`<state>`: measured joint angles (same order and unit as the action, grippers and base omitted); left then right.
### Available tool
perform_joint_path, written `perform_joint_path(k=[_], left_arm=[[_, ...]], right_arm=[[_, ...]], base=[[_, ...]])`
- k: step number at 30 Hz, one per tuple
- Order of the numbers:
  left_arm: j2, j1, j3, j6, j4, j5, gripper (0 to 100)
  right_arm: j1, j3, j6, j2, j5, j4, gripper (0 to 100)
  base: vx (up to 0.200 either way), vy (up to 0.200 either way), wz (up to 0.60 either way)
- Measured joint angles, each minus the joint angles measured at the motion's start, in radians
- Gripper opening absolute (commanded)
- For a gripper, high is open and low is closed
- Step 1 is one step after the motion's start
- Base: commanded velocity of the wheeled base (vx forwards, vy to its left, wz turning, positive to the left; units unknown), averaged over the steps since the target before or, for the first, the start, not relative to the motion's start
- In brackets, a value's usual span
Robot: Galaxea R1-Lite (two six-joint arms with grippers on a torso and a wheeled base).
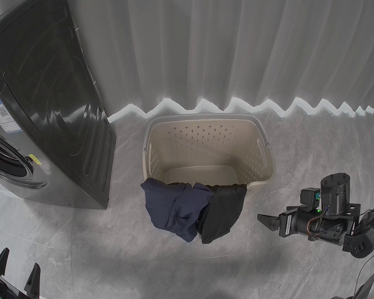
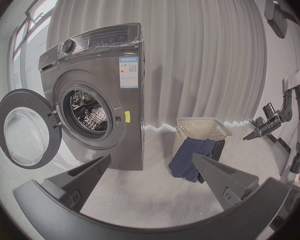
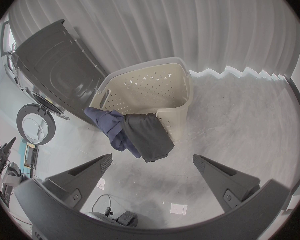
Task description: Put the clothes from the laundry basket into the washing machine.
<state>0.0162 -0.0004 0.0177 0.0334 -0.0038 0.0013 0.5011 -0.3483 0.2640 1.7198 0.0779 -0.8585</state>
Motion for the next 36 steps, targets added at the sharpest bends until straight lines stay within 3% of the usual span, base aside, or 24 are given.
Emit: perform_joint_path(k=[18,27,36], left_arm=[[0.0,0.0,0.0,0.005,0.0,0.0,100],[0.0,0.0,0.0,0.005,0.0,0.0,100],[0.0,0.0,0.0,0.005,0.0,0.0,100]], right_arm=[[0.125,-0.09,0.021,0.272,0.031,-0.165,100],[0.148,-0.186,0.032,0.422,0.091,-0.246,100],[0.148,-0.276,0.032,0.526,0.101,-0.257,100]], base=[[0.0,0.0,0.0],[0.0,0.0,0.0],[0.0,0.0,0.0]])
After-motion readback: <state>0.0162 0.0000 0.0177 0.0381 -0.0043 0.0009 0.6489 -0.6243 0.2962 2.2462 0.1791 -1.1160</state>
